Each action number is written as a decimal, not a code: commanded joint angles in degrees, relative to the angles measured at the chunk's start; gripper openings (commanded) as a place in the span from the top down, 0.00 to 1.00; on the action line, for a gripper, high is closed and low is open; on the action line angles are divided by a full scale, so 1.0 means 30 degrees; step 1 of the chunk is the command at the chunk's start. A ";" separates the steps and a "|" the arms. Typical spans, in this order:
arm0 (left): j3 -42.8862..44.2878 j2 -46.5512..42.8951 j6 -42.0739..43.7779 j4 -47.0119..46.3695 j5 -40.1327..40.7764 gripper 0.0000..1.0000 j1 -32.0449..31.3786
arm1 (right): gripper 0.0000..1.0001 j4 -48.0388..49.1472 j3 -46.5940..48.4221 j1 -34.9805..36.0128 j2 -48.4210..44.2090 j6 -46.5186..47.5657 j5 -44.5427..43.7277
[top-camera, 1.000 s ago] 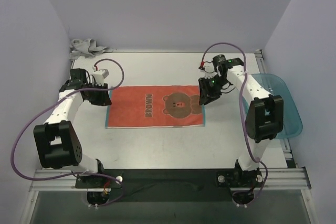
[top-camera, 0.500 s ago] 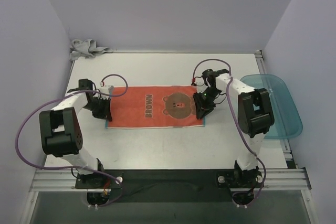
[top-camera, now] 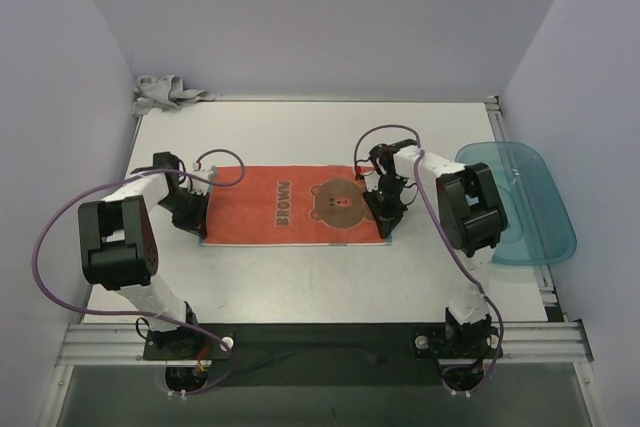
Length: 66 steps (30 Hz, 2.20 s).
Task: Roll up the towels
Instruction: Flatten the towel
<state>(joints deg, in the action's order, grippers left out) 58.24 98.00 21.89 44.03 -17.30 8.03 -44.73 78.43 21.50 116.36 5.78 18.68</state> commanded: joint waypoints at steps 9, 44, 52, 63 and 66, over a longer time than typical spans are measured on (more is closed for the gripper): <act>0.0216 0.0326 0.1168 0.0672 0.1875 0.98 0.0340 | 0.84 -0.1350 -0.0861 0.0656 -0.0550 0.2027 -0.3619; 1.3313 0.7793 -0.3722 -0.0995 -0.2378 0.45 0.0399 | 0.60 -0.0647 1.6278 -0.3503 0.8410 -0.0550 -0.2154; 1.3369 0.8379 -0.3371 -0.1054 -0.1734 0.43 0.0136 | 0.65 -0.0646 1.6336 -0.3445 0.8529 -0.0755 -0.1538; 1.4044 0.9404 -0.2873 -0.1054 -0.0943 0.45 -0.0656 | 0.78 -0.0822 1.6424 -0.3386 0.8851 -0.0579 -0.0747; 1.4336 0.9785 -0.2873 -0.1054 -0.0913 0.46 -0.0831 | 0.78 -0.0968 1.6628 -0.3357 0.8968 -0.0492 -0.0630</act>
<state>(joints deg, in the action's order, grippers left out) 98.56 125.99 12.43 42.28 -20.71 6.00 -45.21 126.15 10.92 142.39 4.10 15.53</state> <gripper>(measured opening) 0.541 0.213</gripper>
